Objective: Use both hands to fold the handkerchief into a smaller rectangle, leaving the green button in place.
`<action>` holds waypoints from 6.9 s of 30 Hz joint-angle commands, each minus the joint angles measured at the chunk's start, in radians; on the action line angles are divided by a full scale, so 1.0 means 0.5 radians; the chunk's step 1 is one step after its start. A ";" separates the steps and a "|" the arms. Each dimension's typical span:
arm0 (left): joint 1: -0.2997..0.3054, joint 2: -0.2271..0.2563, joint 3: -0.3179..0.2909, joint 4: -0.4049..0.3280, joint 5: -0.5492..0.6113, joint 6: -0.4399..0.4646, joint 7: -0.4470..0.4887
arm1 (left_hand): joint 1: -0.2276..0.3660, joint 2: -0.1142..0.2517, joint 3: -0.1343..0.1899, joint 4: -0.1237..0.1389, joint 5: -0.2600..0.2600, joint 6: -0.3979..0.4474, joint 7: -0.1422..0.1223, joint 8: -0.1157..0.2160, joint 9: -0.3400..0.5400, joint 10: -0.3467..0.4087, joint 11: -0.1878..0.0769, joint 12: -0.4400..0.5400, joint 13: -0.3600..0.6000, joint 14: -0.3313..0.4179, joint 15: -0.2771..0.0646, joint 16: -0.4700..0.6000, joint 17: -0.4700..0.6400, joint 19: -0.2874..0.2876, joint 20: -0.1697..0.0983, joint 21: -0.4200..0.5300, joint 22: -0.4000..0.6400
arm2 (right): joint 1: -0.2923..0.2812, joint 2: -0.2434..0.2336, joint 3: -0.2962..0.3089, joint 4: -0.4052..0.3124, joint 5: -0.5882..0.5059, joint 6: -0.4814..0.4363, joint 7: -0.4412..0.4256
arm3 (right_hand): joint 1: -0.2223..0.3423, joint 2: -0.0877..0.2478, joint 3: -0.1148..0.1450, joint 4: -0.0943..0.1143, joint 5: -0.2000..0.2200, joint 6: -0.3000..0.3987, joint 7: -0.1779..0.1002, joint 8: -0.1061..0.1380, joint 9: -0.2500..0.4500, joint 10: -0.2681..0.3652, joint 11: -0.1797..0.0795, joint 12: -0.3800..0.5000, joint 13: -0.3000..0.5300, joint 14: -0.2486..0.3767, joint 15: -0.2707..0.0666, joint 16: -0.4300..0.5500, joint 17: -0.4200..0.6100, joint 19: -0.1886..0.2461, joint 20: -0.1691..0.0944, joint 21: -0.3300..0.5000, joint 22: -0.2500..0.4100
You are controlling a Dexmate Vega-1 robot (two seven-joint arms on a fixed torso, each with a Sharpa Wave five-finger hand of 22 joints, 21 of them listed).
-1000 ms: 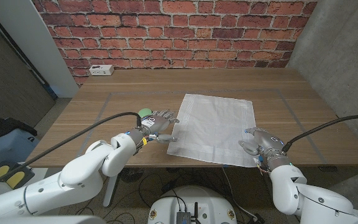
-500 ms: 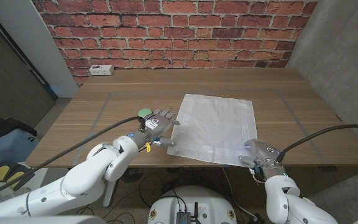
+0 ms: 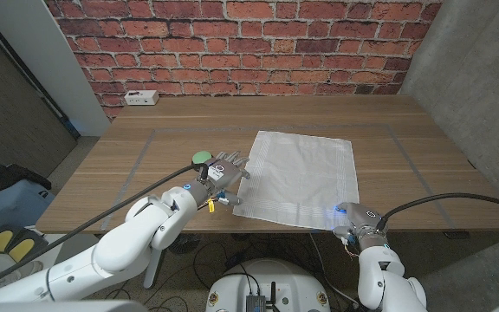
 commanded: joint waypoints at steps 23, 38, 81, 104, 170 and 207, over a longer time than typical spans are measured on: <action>0.025 -0.171 -0.075 0.106 -0.001 -0.064 -0.027 | -0.033 0.036 -0.039 0.047 0.015 -0.044 0.038 -0.069 0.009 -0.013 0.015 -0.025 0.001 -0.004 -0.005 -0.004 0.006 0.014 0.015 -0.035 0.010 | -0.130 0.291 0.427 0.291 -0.898 0.792 -0.699 | 0.131 0.345 -0.152 0.267 -0.125 0.696 0.171 0.069 0.015 0.491 -0.003 0.200 0.125 0.482 -0.307 0.310 0.627 0.134 -0.093 0.202 0.063; -0.012 -0.158 -0.129 0.161 -0.557 -0.261 0.058 | -0.090 -0.008 -0.121 0.072 0.017 -0.156 0.052 -0.149 0.011 -0.067 0.059 -0.047 0.003 -0.048 0.041 -0.013 0.009 -0.037 0.062 -0.092 0.013 | -0.045 0.258 0.386 0.300 -0.803 0.804 -0.734 | 0.131 0.333 -0.153 0.250 -0.120 0.791 0.216 0.079 0.017 0.598 0.048 0.241 0.140 0.580 -0.304 0.375 0.694 0.157 -0.065 0.236 0.065; 0.006 -0.132 -0.057 0.402 -0.926 -0.585 0.647 | 0.072 0.077 -0.198 0.075 0.055 0.162 0.008 -0.116 0.022 0.021 0.143 -0.027 0.002 0.001 0.075 0.001 0.008 0.017 0.089 -0.197 0.018 | 0.540 0.540 0.090 0.499 -0.849 0.550 -0.543 | 0.187 0.242 -0.130 0.054 -0.141 1.036 0.412 0.059 0.029 0.944 0.287 0.373 0.194 0.839 -0.257 0.680 1.006 0.220 0.043 0.360 0.081; 0.002 -0.175 0.150 0.435 -0.353 -0.449 0.829 | 0.370 0.165 -0.158 -0.021 0.076 0.328 -0.106 -0.066 0.033 0.142 0.032 -0.012 0.002 0.127 0.078 0.013 0.002 0.211 0.063 -0.211 0.016 | 0.565 0.567 0.103 0.475 -0.780 0.614 -0.653 | 0.169 0.230 -0.098 0.030 -0.144 1.049 0.415 0.033 0.050 0.954 0.280 0.378 0.221 0.850 -0.259 0.708 1.076 0.214 0.042 0.401 0.091; -0.012 -0.311 0.032 0.346 0.564 0.029 0.976 | 0.693 0.588 0.189 0.161 -0.120 1.124 0.256 0.710 0.811 0.575 -0.002 -0.005 0.038 0.481 -0.220 0.029 0.037 0.541 -0.193 -0.104 0.081 | 0.312 0.486 0.303 0.419 -0.097 0.405 -1.394 | 0.116 0.220 -0.003 0.021 -0.141 1.043 0.389 -0.018 0.102 0.928 0.261 0.342 0.253 0.830 -0.281 0.728 1.234 0.183 0.044 0.501 0.105; -0.663 -0.532 0.255 0.719 0.856 -0.215 0.751 | 0.652 0.548 0.218 0.163 -0.127 1.090 0.194 0.846 0.967 0.616 -0.063 -0.014 0.039 0.521 -0.274 0.021 0.038 0.564 -0.236 -0.063 0.075 | 0.673 0.191 0.273 0.623 0.328 0.511 -1.355 | 0.072 0.226 0.044 0.031 -0.145 1.018 0.373 -0.041 0.120 0.888 0.249 0.306 0.260 0.803 -0.290 0.711 1.296 0.137 0.041 0.535 0.103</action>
